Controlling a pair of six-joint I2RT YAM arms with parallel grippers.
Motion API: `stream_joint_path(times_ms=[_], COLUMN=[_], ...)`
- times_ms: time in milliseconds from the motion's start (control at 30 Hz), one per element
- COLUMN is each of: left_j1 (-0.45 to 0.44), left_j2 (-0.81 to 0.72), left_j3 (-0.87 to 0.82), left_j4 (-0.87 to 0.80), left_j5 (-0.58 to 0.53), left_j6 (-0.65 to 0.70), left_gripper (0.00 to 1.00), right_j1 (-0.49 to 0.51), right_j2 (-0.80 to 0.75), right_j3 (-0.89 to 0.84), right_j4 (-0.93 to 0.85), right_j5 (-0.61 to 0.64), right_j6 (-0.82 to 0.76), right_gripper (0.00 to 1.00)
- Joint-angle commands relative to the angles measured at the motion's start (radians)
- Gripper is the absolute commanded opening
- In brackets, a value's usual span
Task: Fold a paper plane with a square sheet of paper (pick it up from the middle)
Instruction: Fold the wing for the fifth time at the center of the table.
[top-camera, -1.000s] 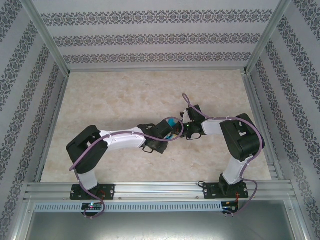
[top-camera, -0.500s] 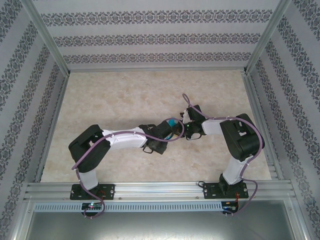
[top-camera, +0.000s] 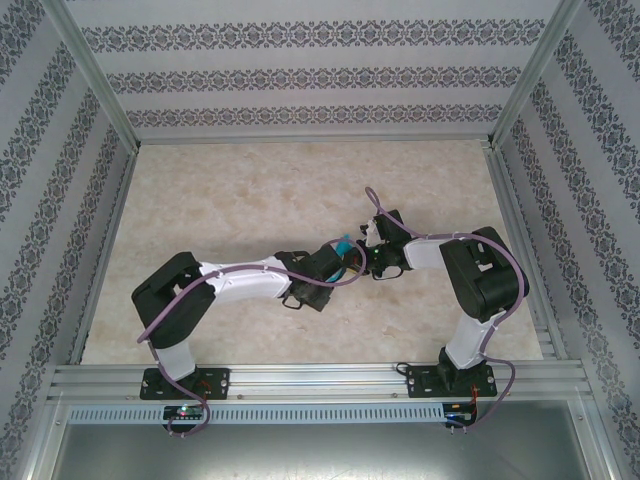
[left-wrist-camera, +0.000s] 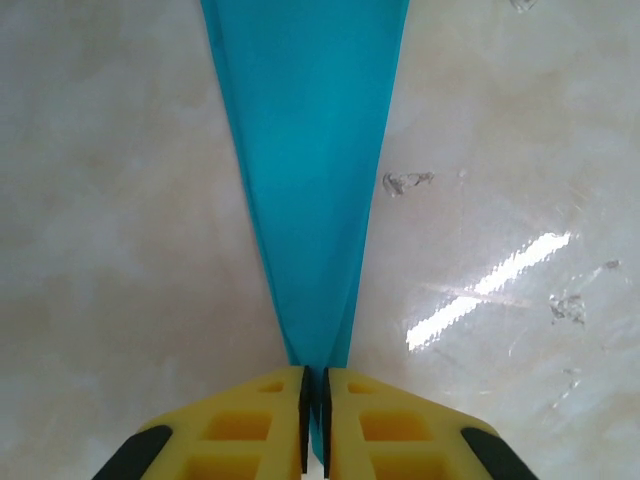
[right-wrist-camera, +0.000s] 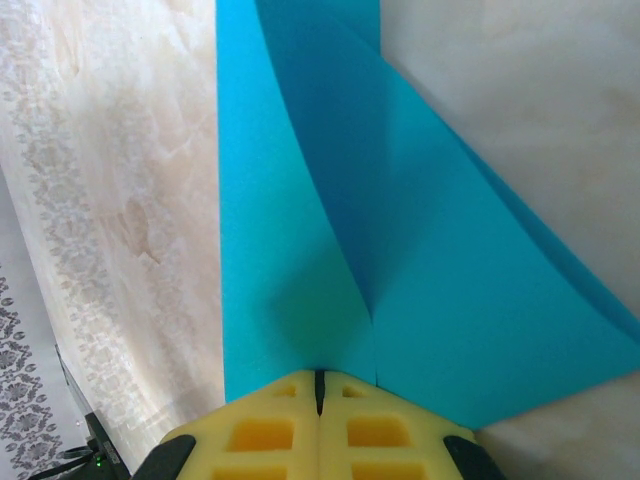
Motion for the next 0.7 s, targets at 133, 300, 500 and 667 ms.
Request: stream_joint_path(times_ms=[133,300,500,667], left_j1=[-0.013,-0.021,-0.022,-0.023], left_j2=[-0.019,-0.005,-0.008,-0.033], left_j3=[-0.053,-0.071,-0.083,-0.103], left_j4=[-0.063,-0.046,-0.061,-0.067], left_j5=[-0.024,-0.026,-0.030,-0.018], left_j6=[0.009,0.008,0.015,0.011], left_gripper=[0.14,0.12,0.05,0.07], right_j1=[-0.008,-0.007,-0.008,-0.006], right_j2=[0.056,0.053,0.059,0.061], right_j3=[-0.039,-0.040,-0.039,-0.033], right_j4=[-0.110,-0.113,-0.115,-0.124], right_j5=[0.109,0.113,0.115,0.121], right_j6=[-0.032,-0.032,-0.037,-0.043], right_gripper=[0.00,0.00,0.00,0.00])
